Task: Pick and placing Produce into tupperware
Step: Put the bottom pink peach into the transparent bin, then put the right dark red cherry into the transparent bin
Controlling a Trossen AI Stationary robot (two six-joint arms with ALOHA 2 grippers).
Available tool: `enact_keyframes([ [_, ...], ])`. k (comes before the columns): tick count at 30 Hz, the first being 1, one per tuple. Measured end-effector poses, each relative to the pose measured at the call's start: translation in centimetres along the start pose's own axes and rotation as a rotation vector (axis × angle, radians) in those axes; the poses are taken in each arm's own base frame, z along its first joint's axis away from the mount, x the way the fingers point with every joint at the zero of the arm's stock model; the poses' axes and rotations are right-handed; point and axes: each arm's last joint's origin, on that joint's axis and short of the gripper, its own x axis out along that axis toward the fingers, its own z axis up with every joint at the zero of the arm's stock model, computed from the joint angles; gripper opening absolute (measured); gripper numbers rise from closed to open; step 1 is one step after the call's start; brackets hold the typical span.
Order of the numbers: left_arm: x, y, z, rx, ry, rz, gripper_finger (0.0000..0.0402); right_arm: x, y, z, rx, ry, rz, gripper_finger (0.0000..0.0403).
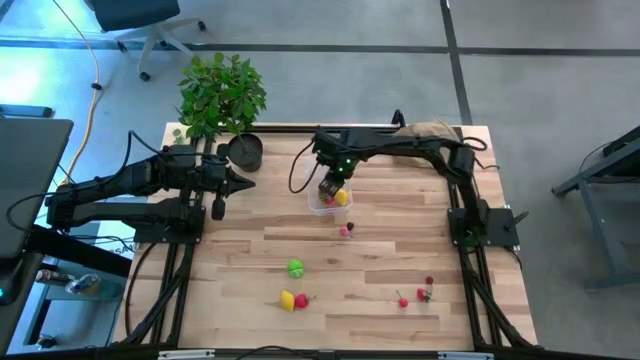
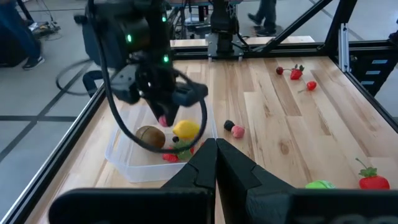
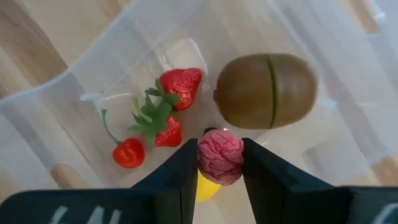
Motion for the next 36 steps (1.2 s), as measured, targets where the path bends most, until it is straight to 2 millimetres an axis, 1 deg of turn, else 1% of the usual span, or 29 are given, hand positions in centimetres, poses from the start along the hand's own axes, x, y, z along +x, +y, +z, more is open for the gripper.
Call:
enact_keyframes([
  [2,0.0,0.0,0.0,0.000,0.000,0.000,0.0001,0.5,0.0,0.0,0.002,0.012,-0.002,0.0100],
  [10,0.0,0.0,0.0,0.000,0.000,0.000,0.0001,1.3,0.0,0.0,0.011,0.040,0.038,0.0101],
  [23,0.0,0.0,0.0,0.000,0.000,0.000,0.0001,1.3,0.1,0.2,0.018,0.016,0.025,0.0144],
  [30,0.0,0.0,0.0,0.000,0.000,0.000,0.0001,1.3,0.1,0.3,0.018,0.004,0.028,0.0146],
  [36,0.0,0.0,0.0,0.000,0.000,0.000,0.0001,1.1,0.0,0.0,0.021,0.036,0.032,0.0146],
])
